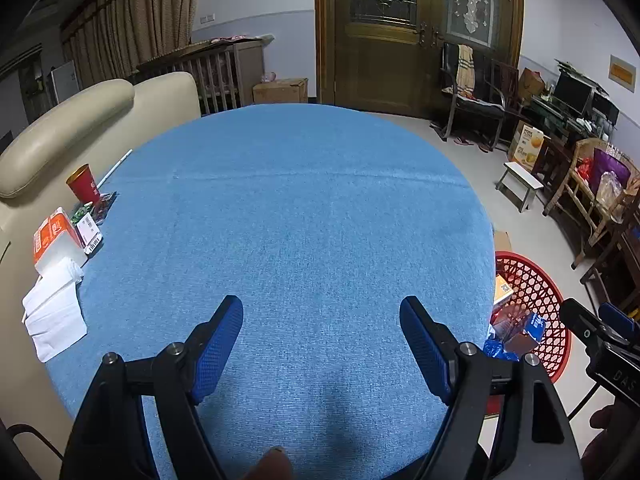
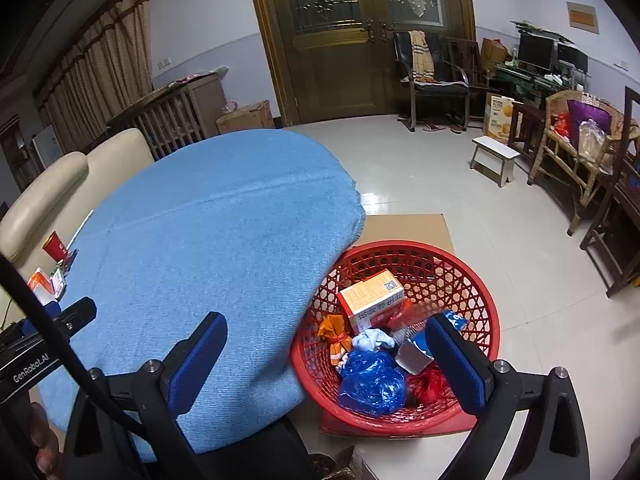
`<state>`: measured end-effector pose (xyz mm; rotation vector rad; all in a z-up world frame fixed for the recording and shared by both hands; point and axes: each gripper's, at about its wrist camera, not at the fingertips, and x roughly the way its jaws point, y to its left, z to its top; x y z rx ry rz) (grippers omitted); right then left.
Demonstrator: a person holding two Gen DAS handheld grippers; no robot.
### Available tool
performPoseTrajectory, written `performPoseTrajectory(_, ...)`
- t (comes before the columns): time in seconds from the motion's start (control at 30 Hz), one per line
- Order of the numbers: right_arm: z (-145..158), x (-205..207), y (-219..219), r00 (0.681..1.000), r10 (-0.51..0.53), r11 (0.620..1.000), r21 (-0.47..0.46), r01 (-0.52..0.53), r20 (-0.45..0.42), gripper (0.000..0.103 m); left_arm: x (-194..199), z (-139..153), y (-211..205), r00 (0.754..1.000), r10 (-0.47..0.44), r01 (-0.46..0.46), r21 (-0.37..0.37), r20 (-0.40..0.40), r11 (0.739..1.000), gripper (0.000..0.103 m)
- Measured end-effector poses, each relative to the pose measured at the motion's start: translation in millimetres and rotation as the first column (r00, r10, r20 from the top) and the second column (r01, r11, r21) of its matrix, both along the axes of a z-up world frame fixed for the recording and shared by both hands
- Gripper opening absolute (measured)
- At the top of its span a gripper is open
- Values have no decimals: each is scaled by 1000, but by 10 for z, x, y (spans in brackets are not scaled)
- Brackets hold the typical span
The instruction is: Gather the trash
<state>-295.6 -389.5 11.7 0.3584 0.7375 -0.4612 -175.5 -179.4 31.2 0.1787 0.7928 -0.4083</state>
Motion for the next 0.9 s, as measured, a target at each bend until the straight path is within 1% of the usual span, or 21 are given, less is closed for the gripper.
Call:
performPoseTrajectory(0.17, -9, 4, 7, 1000, -3, 1000, -1, 3, -13, 102, 0, 3, -8, 1000, -5, 5, 0, -6, 1000, 81)
performPoseTrajectory(0.67, -4, -13, -34, 1000, -26, 1000, 0, 26, -11, 102, 36, -8, 3, 1000, -10, 10, -8, -21, 1000, 81)
performPoseTrajectory(0.9, -9, -11, -23, 1000, -23, 1000, 4, 23, -12, 102, -1, 6, 7, 1000, -17, 17, -2, -3, 1000, 81)
